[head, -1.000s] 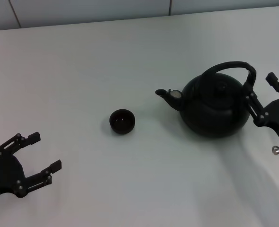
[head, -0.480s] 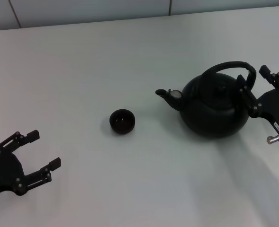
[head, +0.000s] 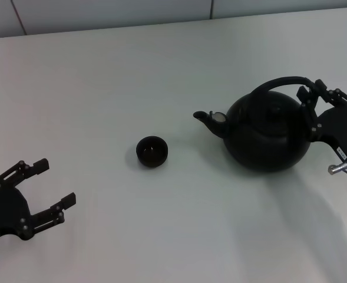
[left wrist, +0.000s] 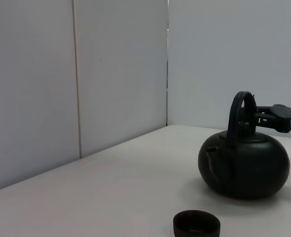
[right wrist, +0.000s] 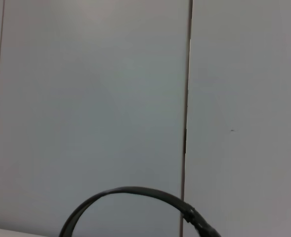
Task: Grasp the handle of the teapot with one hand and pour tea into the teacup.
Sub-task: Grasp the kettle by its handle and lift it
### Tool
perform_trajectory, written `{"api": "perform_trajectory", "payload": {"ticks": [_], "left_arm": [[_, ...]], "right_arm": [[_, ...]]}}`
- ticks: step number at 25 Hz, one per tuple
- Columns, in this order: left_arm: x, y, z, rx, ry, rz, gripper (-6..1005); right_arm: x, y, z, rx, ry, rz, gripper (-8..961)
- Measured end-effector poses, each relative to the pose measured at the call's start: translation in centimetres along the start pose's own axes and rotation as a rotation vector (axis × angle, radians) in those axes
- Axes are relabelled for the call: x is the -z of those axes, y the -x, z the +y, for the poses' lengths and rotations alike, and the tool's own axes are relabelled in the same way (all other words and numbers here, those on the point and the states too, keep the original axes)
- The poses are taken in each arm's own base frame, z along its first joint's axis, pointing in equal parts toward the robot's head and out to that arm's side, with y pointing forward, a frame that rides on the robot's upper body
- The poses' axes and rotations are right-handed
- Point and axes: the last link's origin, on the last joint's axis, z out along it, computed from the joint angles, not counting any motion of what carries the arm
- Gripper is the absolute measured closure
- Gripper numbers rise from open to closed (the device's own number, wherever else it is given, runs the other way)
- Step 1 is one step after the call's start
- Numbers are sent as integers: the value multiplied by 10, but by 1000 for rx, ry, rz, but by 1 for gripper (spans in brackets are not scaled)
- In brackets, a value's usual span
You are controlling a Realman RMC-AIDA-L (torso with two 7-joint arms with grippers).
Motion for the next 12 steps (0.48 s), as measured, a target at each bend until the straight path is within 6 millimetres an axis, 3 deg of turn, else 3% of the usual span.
{"api": "perform_trajectory", "payload": {"ticks": [2, 12], "left_arm": [[0, 0, 0, 0, -1, 1, 148], [-1, 0, 0, 2, -1, 3, 148]], "right_arm": [[-1, 0, 0, -1, 2, 3, 702], [-5, -2, 2, -12, -4, 15, 836]]}}
